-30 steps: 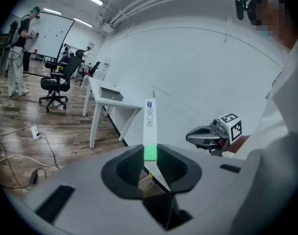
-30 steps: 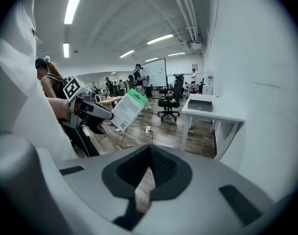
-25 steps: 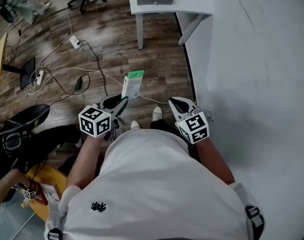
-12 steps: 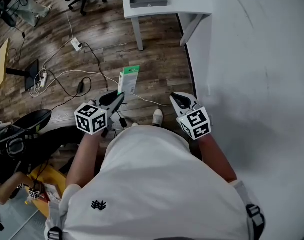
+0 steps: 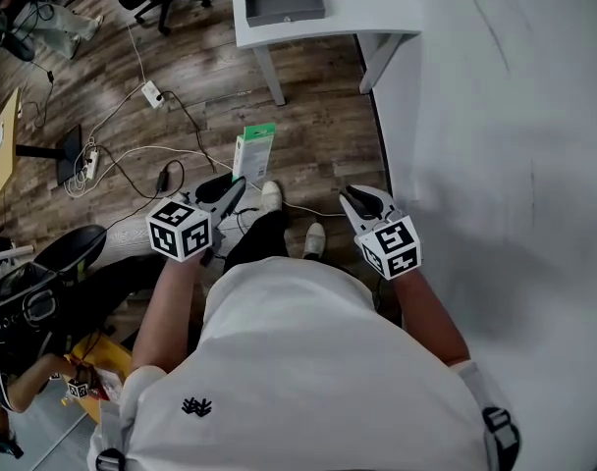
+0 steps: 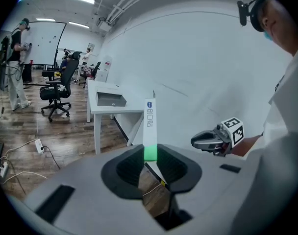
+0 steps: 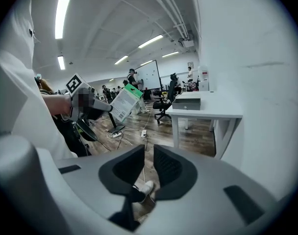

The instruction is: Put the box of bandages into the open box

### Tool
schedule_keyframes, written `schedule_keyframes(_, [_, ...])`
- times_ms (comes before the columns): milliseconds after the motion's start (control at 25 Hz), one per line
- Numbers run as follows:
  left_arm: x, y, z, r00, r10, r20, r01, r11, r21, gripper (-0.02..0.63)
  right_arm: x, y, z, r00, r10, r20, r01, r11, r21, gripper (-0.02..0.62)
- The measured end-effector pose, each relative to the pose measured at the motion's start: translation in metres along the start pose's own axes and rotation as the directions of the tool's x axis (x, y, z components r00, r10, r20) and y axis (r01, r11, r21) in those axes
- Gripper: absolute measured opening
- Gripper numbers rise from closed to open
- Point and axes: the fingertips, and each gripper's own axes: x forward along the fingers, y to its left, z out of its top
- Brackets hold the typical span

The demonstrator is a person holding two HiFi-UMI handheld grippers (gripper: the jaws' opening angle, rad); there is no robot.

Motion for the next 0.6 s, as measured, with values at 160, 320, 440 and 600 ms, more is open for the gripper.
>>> schedule_keyframes(160, [0.026, 0.023, 0.024, 0.999, -0.033, -0.011, 0.033, 0.999, 0.028, 0.083, 0.017, -0.022, 0.019, 0.999, -0.030, -0.013, 0.030, 1.000, 0.000, 0.058])
schedule_keyframes(320, [0.048, 0.059, 0.056, 0.998, -0.061, -0.025, 0.062, 0.996, 0.057, 0.083, 0.041, -0.042, 0.054, 0.997, -0.080, 0.003, 0.080, 0.996, 0.028, 0.054])
schedule_keyframes(440, [0.063, 0.082, 0.084, 0.996, -0.084, -0.032, 0.087, 0.992, 0.090, 0.083, 0.060, -0.055, 0.078, 0.994, -0.107, -0.004, 0.107, 0.994, 0.030, 0.051])
schedule_keyframes(600, [0.080, 0.113, 0.118, 0.993, -0.108, -0.049, 0.113, 0.985, 0.131, 0.083, 0.086, -0.068, 0.105, 0.990, -0.140, -0.009, 0.140, 0.989, 0.049, 0.051])
